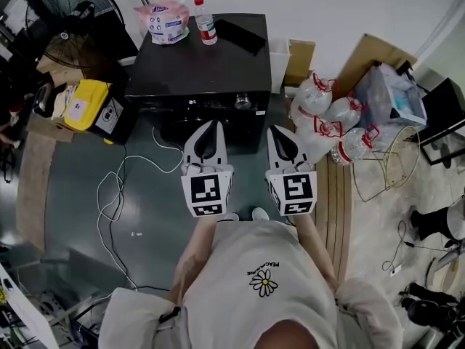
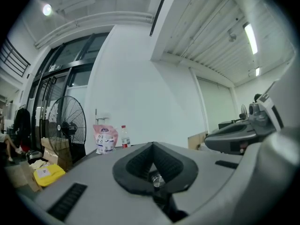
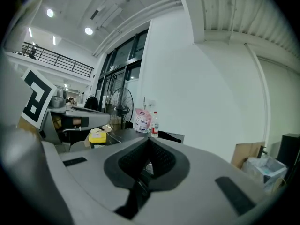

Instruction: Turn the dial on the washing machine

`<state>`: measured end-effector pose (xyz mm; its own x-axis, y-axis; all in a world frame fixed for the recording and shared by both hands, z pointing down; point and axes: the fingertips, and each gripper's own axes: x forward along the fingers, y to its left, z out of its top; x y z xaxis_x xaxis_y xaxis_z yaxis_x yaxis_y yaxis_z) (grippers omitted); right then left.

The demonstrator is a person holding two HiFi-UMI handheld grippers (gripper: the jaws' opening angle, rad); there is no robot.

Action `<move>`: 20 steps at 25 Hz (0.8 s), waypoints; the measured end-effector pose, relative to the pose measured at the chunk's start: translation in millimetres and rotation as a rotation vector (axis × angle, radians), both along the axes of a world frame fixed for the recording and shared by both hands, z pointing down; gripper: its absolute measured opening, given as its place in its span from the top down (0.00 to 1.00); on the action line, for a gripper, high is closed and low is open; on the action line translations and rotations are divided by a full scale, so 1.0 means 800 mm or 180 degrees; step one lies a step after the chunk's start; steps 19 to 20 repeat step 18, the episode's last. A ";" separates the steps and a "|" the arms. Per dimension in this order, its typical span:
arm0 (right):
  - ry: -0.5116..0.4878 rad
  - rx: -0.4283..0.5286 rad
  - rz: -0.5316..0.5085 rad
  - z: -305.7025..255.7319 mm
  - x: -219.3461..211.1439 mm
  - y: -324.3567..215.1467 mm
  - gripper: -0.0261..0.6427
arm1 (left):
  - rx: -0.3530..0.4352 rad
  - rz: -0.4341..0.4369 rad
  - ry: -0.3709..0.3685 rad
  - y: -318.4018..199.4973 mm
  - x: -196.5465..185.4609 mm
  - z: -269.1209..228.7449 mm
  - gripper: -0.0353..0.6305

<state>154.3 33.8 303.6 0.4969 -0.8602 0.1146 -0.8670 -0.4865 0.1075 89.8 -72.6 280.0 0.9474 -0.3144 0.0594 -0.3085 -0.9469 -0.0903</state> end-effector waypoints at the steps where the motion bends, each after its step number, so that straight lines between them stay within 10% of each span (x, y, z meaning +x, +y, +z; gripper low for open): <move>1: -0.0001 -0.0001 -0.0015 0.001 -0.001 0.000 0.96 | -0.0003 -0.0003 -0.0004 0.001 0.000 0.002 0.95; 20: -0.0056 -0.0074 -0.0053 0.014 0.009 0.014 0.96 | -0.0106 -0.0102 -0.0084 -0.001 0.009 0.020 0.95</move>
